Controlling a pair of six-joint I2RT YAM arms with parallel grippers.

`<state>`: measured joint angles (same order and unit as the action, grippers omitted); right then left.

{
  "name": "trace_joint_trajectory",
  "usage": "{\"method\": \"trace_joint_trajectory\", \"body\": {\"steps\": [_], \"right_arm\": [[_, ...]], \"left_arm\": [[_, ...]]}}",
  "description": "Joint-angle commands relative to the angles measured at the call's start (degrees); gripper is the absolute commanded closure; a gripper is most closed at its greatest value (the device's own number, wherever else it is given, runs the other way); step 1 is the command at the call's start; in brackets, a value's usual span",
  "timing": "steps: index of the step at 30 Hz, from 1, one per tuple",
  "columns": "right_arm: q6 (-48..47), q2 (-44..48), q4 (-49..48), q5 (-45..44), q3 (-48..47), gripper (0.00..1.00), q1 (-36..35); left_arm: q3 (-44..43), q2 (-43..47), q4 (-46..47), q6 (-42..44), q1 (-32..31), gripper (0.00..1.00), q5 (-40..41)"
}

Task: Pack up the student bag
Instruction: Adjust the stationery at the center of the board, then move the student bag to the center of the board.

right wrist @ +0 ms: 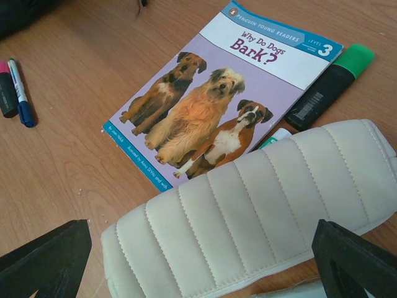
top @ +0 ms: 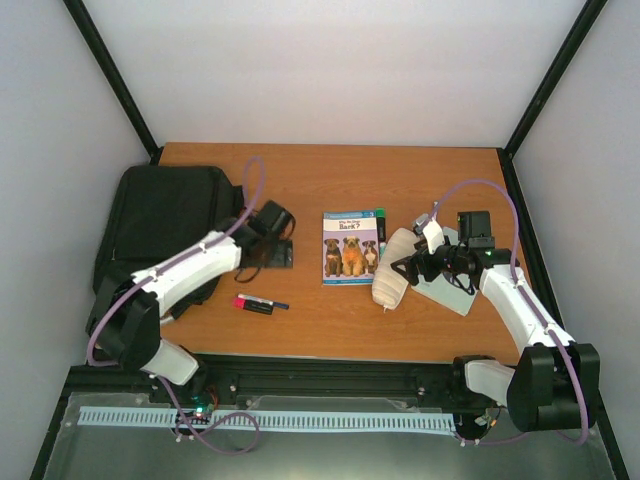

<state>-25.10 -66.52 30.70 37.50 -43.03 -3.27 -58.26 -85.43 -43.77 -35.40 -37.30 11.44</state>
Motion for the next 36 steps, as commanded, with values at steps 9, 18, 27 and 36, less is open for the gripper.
{"method": "trace_joint_trajectory", "body": {"steps": [9,18,27,36], "right_arm": [[-1.0,0.51,0.76,2.4,-1.83,0.0,-0.45],[-1.23,0.55,1.07,2.57,-1.97,0.0,-0.86],[-1.43,-0.01,1.54,2.91,-2.15,0.0,-1.68],[-1.76,-0.58,1.95,2.33,-3.03,0.0,-2.1]], "left_arm": [[-20.28,-12.2,-15.46,4.58,11.23,0.13,24.8],[-22.69,-22.4,-15.8,3.97,14.35,0.26,27.54],[-23.94,-30.01,-12.91,3.91,16.97,0.41,27.99],[-31.91,-35.36,-12.73,7.51,17.19,0.99,26.61]]}}
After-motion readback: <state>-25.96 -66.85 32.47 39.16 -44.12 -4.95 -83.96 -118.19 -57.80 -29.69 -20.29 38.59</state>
